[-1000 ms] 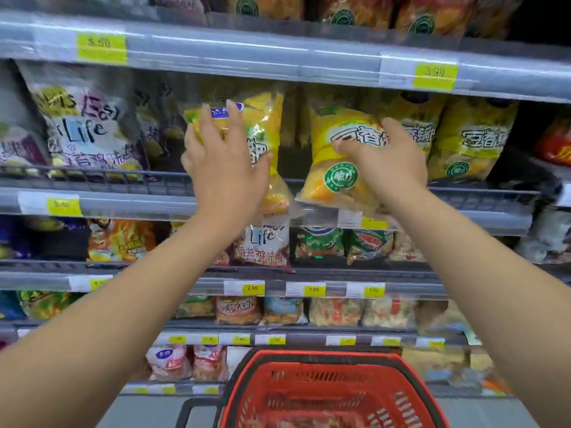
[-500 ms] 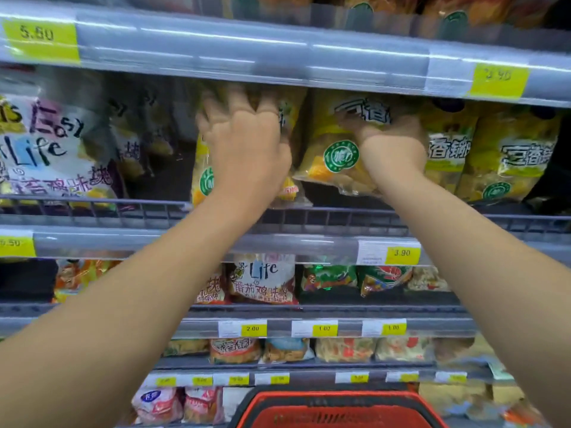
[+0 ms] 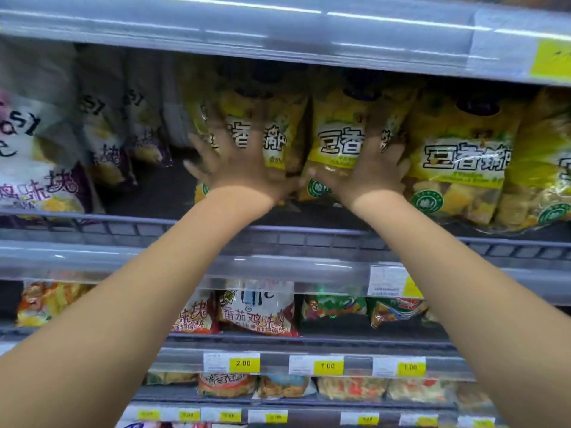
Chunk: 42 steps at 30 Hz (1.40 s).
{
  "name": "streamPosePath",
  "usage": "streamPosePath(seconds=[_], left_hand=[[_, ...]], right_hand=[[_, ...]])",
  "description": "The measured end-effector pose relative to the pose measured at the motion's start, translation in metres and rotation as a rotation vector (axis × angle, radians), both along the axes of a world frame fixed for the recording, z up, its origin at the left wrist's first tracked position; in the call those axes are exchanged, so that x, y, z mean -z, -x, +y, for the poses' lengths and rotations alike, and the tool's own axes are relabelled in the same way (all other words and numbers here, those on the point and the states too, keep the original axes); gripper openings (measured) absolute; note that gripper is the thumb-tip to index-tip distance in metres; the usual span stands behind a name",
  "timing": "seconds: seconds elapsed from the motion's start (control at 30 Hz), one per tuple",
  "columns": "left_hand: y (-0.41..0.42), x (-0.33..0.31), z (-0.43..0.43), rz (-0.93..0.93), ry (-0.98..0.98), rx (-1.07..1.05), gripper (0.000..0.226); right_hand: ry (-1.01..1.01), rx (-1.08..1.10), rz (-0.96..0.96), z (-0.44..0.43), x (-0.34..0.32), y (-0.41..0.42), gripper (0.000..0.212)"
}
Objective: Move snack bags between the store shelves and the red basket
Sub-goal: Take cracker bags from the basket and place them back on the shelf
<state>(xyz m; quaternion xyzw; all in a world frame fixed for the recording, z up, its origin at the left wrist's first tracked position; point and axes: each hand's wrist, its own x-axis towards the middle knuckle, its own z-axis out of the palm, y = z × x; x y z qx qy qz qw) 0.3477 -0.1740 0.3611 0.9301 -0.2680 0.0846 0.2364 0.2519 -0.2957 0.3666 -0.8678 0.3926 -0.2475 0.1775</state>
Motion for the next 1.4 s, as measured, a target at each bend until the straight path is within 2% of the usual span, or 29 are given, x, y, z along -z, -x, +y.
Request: streamPosePath(seconds=[0.13, 0.23, 0.3, 0.5, 0.6, 0.73, 0.83, 1.13, 1.27, 1.33, 1.4], left_hand=[[-0.007, -0.001, 0.013, 0.143, 0.057, 0.009, 0.139], [-0.011, -0.011, 0.019, 0.156, -0.016, 0.011, 0.142], [-0.011, -0.010, 0.018, 0.162, 0.013, -0.010, 0.142], [-0.008, -0.009, 0.013, 0.109, 0.402, -0.054, 0.139], [-0.006, -0.010, 0.005, 0.056, 0.471, -0.060, 0.142], [-0.009, -0.002, -0.006, 0.106, 0.332, -0.046, 0.143], [-0.012, 0.002, -0.008, 0.052, 0.181, -0.127, 0.141], [-0.016, 0.004, -0.008, 0.070, 0.165, -0.130, 0.140], [0.000, -0.004, 0.003, 0.110, 0.095, -0.177, 0.138], [0.016, -0.009, 0.013, 0.007, 0.085, -0.164, 0.128], [0.038, -0.002, 0.027, -0.197, 0.124, -0.114, 0.110]], right_hand=[[-0.059, -0.116, 0.070, -0.011, -0.004, 0.009, 0.121], [-0.043, -0.179, 0.050, -0.017, -0.003, 0.012, 0.119], [-0.043, -0.212, 0.010, -0.019, 0.000, 0.012, 0.119], [0.011, -0.253, -0.117, -0.021, 0.003, 0.015, 0.124], [0.021, -0.275, -0.171, -0.020, 0.003, 0.016, 0.123], [-0.002, -0.265, -0.193, -0.027, 0.006, 0.011, 0.122], [-0.038, -0.276, -0.151, -0.034, 0.007, 0.006, 0.125], [-0.096, -0.272, -0.100, -0.035, 0.009, 0.003, 0.130], [-0.047, -0.150, 0.043, -0.024, -0.002, 0.016, 0.126], [0.021, -0.094, 0.008, -0.012, -0.005, 0.029, 0.116], [0.170, -0.091, -0.121, 0.006, 0.006, 0.049, 0.098]])
